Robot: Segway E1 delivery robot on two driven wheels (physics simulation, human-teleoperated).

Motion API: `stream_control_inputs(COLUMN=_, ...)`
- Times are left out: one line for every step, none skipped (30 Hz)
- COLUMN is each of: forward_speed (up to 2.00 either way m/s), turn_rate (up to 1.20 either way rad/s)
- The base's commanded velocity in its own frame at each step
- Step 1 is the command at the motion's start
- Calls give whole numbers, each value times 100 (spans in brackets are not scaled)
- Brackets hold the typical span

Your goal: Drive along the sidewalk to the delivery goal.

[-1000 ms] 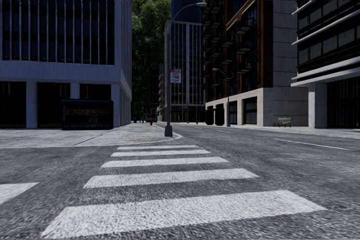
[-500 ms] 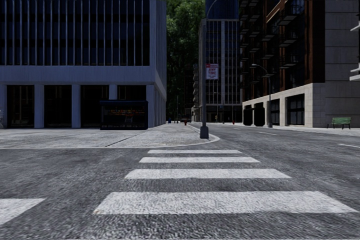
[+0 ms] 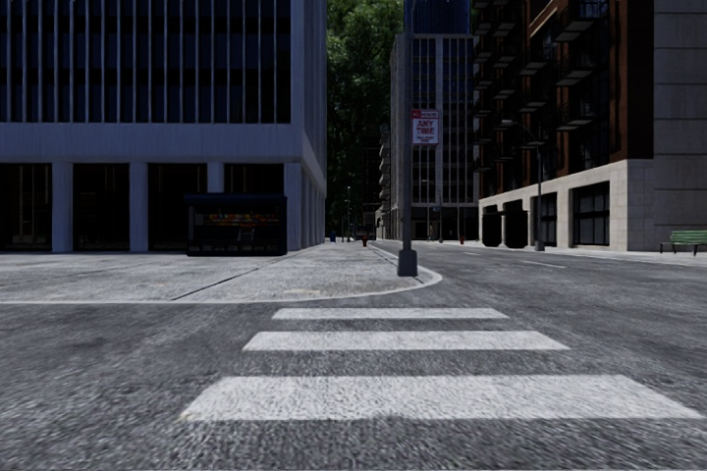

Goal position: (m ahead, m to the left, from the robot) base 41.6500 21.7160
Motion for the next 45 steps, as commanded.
stream_control_inputs(forward_speed=200, turn_rate=0)
stream_control_inputs(forward_speed=200, turn_rate=0)
stream_control_inputs(forward_speed=200, turn_rate=0)
stream_control_inputs(forward_speed=200, turn_rate=0)
stream_control_inputs(forward_speed=200, turn_rate=0)
stream_control_inputs(forward_speed=200, turn_rate=0)
stream_control_inputs(forward_speed=200, turn_rate=0)
stream_control_inputs(forward_speed=200, turn_rate=0)
stream_control_inputs(forward_speed=200, turn_rate=0)
stream_control_inputs(forward_speed=200, turn_rate=0)
stream_control_inputs(forward_speed=200, turn_rate=0)
stream_control_inputs(forward_speed=200, turn_rate=0)
stream_control_inputs(forward_speed=200, turn_rate=0)
stream_control_inputs(forward_speed=200, turn_rate=0)
stream_control_inputs(forward_speed=200, turn_rate=0)
stream_control_inputs(forward_speed=200, turn_rate=0)
stream_control_inputs(forward_speed=200, turn_rate=0)
stream_control_inputs(forward_speed=200, turn_rate=0)
stream_control_inputs(forward_speed=200, turn_rate=0)
stream_control_inputs(forward_speed=200, turn_rate=0)
stream_control_inputs(forward_speed=200, turn_rate=0)
stream_control_inputs(forward_speed=200, turn_rate=0)
stream_control_inputs(forward_speed=200, turn_rate=0)
stream_control_inputs(forward_speed=200, turn_rate=0)
stream_control_inputs(forward_speed=200, turn_rate=0)
stream_control_inputs(forward_speed=200, turn_rate=0)
stream_control_inputs(forward_speed=200, turn_rate=0)
stream_control_inputs(forward_speed=200, turn_rate=0)
stream_control_inputs(forward_speed=200, turn_rate=0)
stream_control_inputs(forward_speed=200, turn_rate=0)
stream_control_inputs(forward_speed=200, turn_rate=0)
stream_control_inputs(forward_speed=200, turn_rate=0)
stream_control_inputs(forward_speed=200, turn_rate=0)
stream_control_inputs(forward_speed=200, turn_rate=0)
stream_control_inputs(forward_speed=200, turn_rate=0)
stream_control_inputs(forward_speed=200, turn_rate=0)
stream_control_inputs(forward_speed=200, turn_rate=0)
stream_control_inputs(forward_speed=200, turn_rate=0)
stream_control_inputs(forward_speed=200, turn_rate=0)
stream_control_inputs(forward_speed=200, turn_rate=0)
stream_control_inputs(forward_speed=200, turn_rate=0)
stream_control_inputs(forward_speed=200, turn_rate=0)
stream_control_inputs(forward_speed=200, turn_rate=0)
stream_control_inputs(forward_speed=200, turn_rate=0)
stream_control_inputs(forward_speed=200, turn_rate=0)
